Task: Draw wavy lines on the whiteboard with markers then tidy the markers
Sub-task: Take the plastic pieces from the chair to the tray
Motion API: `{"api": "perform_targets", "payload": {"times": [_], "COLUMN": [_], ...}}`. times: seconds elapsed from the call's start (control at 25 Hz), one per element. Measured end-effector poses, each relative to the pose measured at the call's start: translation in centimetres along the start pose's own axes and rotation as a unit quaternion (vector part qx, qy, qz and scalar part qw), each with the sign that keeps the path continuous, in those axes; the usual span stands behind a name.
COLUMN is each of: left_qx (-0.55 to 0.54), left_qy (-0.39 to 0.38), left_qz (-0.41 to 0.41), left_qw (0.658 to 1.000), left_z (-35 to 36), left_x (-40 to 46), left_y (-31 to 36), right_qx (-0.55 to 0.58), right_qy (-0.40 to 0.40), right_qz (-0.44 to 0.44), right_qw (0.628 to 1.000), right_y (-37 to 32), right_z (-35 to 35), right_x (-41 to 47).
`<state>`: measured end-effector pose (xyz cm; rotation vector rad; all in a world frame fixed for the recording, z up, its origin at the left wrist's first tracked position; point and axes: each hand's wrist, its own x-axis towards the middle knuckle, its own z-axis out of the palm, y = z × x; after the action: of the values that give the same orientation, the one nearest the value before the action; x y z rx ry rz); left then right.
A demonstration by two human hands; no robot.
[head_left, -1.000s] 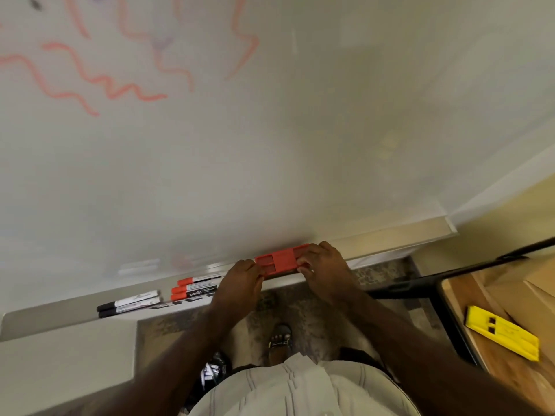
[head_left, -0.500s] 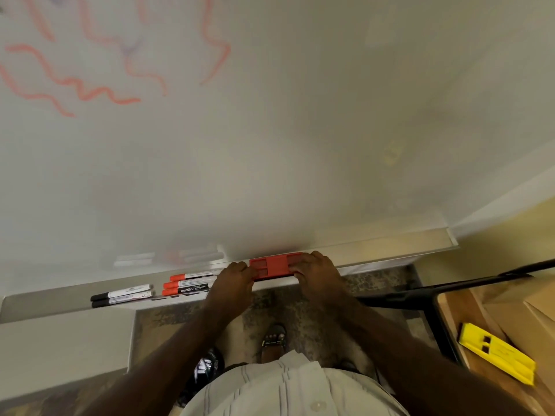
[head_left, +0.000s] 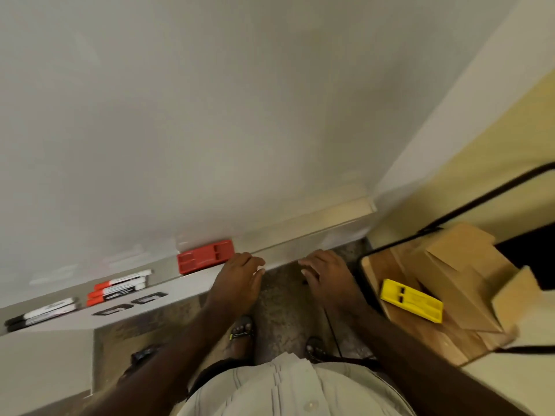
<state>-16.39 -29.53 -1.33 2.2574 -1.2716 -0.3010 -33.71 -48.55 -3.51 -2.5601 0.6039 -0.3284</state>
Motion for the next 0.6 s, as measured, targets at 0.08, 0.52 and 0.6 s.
{"api": "perform_targets", "payload": {"times": [0.08, 0.52, 0.6], "left_qx": [-0.014, 0.016, 0.043], "left_qy": [-0.018, -0.153, -0.187], "left_qz": [0.046, 0.229, 0.235], "left_qw": [0.999, 0.961, 0.953], "left_z": [2.6, 15.5, 17.0], "left_x": [1.0, 3.4, 3.9], "left_y": [3.7, 18.2, 19.3], "right_qx": [-0.01, -0.075, -0.082], "right_qy": [0.027, 0.071, 0.061], "right_qz": [0.029, 0.237, 0.273], "right_qw": [0.999, 0.966, 0.956], "right_y": [3.0, 14.2, 15.5], "right_z": [-2.1, -8.8, -9.2], "right_x": [-3.1, -16.8, -18.1]}}
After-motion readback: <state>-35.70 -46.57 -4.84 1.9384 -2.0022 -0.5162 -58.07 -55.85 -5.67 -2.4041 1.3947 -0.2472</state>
